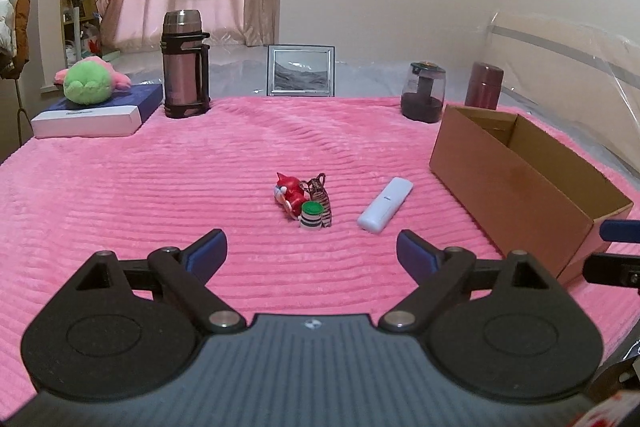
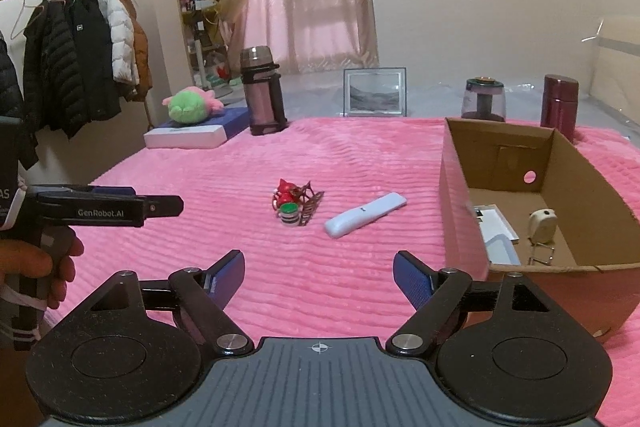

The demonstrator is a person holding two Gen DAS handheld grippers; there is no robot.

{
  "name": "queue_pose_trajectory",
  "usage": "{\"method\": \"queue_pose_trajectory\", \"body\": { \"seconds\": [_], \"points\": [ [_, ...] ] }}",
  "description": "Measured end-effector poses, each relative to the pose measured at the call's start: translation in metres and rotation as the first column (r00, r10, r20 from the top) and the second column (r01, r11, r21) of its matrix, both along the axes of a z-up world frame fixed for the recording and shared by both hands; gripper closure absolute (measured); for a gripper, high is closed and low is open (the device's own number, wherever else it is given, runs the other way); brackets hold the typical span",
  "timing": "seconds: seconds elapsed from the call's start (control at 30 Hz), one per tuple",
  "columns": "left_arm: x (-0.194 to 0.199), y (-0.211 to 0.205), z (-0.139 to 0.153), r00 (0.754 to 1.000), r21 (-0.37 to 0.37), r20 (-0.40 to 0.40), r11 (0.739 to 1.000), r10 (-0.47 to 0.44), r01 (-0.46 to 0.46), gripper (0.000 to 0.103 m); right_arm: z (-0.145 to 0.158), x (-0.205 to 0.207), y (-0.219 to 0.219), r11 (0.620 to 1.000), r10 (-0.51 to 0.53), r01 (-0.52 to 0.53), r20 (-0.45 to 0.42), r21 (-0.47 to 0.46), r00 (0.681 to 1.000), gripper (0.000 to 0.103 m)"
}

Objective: Organize rigid objects
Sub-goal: 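Move both grippers toward the white remote and the red toy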

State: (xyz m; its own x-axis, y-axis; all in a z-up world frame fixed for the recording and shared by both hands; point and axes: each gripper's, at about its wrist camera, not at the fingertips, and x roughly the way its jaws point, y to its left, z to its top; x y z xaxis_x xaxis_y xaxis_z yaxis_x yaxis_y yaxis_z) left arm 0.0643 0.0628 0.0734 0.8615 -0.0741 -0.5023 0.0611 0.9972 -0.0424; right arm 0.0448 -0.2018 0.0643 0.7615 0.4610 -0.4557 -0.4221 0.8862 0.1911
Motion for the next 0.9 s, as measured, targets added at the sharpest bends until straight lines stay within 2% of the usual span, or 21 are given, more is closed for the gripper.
{"method": "queue_pose_trajectory", "body": {
  "seconds": [0.63,0.9],
  "points": [
    [0.028,0.028,-0.035,0.997,-0.026,-0.077,0.999,0.021,-0.023,0.014,-0.026,0.043,0.052,1.000,0.027,-0.027,-0.075,-0.009,0.997,0.025],
    [0.054,0.041,-0.053,0.995,-0.031,-0.098,0.999,0.003,-0.006,0.014,-0.048,0.078,0.068,0.999,-0.040,0.040,-0.113,-0.006,0.993,0.025]
  ]
}}
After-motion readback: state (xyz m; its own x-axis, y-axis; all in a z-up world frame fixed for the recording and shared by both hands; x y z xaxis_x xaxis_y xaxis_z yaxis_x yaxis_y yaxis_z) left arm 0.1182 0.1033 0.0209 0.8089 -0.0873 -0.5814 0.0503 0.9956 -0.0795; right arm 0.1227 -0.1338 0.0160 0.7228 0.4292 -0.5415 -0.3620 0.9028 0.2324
